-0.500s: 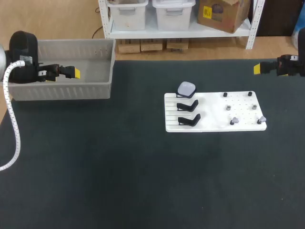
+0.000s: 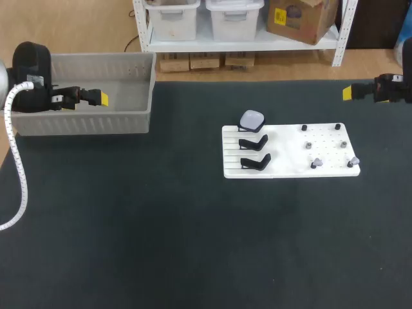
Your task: Pick up each earbud case from the left stands, insert the matching earbuds, close the lid, and place the case in the box.
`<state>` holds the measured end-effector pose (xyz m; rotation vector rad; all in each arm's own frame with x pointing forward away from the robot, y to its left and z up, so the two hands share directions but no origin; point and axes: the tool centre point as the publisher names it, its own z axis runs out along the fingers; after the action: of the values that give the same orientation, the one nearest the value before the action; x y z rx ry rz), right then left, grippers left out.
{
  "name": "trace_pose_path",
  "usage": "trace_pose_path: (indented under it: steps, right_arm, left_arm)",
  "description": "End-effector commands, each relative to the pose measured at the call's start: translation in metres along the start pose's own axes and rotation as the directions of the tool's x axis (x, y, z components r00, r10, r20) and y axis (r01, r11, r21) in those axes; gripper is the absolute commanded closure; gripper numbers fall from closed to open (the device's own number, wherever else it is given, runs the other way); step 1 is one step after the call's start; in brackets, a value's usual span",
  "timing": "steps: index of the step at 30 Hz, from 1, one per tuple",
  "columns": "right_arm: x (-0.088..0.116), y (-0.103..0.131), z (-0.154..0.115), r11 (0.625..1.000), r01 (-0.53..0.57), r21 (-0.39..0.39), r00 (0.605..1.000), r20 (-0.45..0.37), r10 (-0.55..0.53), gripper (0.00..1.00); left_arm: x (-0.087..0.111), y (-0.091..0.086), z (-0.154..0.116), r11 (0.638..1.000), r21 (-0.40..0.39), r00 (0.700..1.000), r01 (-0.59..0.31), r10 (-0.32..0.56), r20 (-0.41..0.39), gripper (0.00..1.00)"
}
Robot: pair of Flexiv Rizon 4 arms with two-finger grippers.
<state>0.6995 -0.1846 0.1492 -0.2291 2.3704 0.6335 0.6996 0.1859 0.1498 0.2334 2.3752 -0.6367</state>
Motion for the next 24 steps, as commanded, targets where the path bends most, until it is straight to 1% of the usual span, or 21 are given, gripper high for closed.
trace_pose_path:
  steps: [1, 5, 6, 7, 8, 9, 10, 11, 13, 14, 15, 16, 17, 19, 21, 24]
  right_arm:
    - [0.000, 0.000, 0.000, 1.000, 0.000, 0.002, 1.000, -0.001, 0.000, 0.00]
    - [0.000, 0.000, 0.000, 1.000, 0.000, 0.002, 1.000, -0.001, 0.000, 0.00]
    - [0.000, 0.000, 0.000, 1.000, 0.000, 0.002, 1.000, -0.001, 0.000, 0.00]
    - [0.000, 0.000, 0.000, 1.000, 0.000, 0.002, 1.000, -0.001, 0.000, 0.00]
    - [0.000, 0.000, 0.000, 1.000, 0.000, 0.002, 1.000, -0.001, 0.000, 0.00]
    - [0.000, 0.000, 0.000, 1.000, 0.000, 0.002, 1.000, -0.001, 0.000, 0.00]
    - [0.000, 0.000, 0.000, 1.000, 0.000, 0.002, 1.000, -0.001, 0.000, 0.00]
    - [0.000, 0.000, 0.000, 1.000, 0.000, 0.002, 1.000, -0.001, 0.000, 0.00]
    - [0.000, 0.000, 0.000, 1.000, 0.000, 0.002, 1.000, -0.001, 0.000, 0.00]
    - [0.000, 0.000, 0.000, 1.000, 0.000, 0.002, 1.000, -0.001, 0.000, 0.00]
    - [0.000, 0.000, 0.000, 1.000, 0.000, 0.002, 1.000, -0.001, 0.000, 0.00]
    - [0.000, 0.000, 0.000, 1.000, 0.000, 0.002, 1.000, -0.001, 0.000, 0.00]
    - [0.000, 0.000, 0.000, 1.000, 0.000, 0.002, 1.000, -0.001, 0.000, 0.00]
    - [0.000, 0.000, 0.000, 1.000, 0.000, 0.002, 1.000, -0.001, 0.000, 0.00]
    - [0.000, 0.000, 0.000, 1.000, 0.000, 0.002, 1.000, -0.001, 0.000, 0.00]
    - [0.000, 0.000, 0.000, 1.000, 0.000, 0.002, 1.000, -0.001, 0.000, 0.00]
  left_arm:
    - [-0.001, -0.001, 0.000, 1.000, -0.006, 1.000, 0.001, -0.001, -0.004, 0.00]
    - [-0.001, -0.001, 0.000, 1.000, -0.006, 1.000, 0.001, -0.001, -0.004, 0.00]
    - [-0.002, -0.003, 0.002, 0.998, 0.065, 1.000, 0.005, -0.003, -0.029, 0.00]
    - [-0.004, -0.004, 0.001, 0.994, 0.112, 1.000, 0.012, -0.011, -0.015, 0.00]
    - [-0.006, -0.005, 0.002, 0.991, 0.136, 1.000, -0.001, 0.000, 0.004, 0.00]
    - [-0.008, -0.008, 0.002, 0.979, 0.199, 0.999, -0.044, 0.043, 0.009, 0.00]
    - [-0.009, -0.011, 0.002, 0.960, 0.269, 0.997, -0.080, 0.079, 0.015, 0.00]
    - [-0.012, -0.014, 0.002, 0.941, 0.323, 0.994, -0.103, 0.107, 0.007, 0.00]
    - [-0.014, -0.023, 0.002, 0.884, 0.424, 0.979, -0.198, 0.202, 0.036, 0.00]
    - [-0.017, -0.027, 0.005, 0.863, 0.449, 0.969, -0.232, 0.243, 0.034, 0.00]
    - [-0.019, -0.031, 0.006, 0.834, 0.479, 0.955, -0.275, 0.293, 0.040, 0.00]
    - [-0.020, -0.036, 0.007, 0.790, 0.523, 0.936, -0.321, 0.350, 0.047, 0.00]
    - [-0.020, -0.040, 0.009, 0.754, 0.555, 0.920, -0.350, 0.389, 0.051, 0.00]
    - [-0.021, -0.049, 0.012, 0.694, 0.593, 0.883, -0.409, 0.465, 0.066, 0.00]
    - [-0.022, -0.056, 0.017, 0.642, 0.625, 0.854, -0.444, 0.515, 0.076, 0.00]
    - [-0.021, -0.065, 0.024, 0.556, 0.662, 0.797, -0.502, 0.595, 0.105, 0.00]
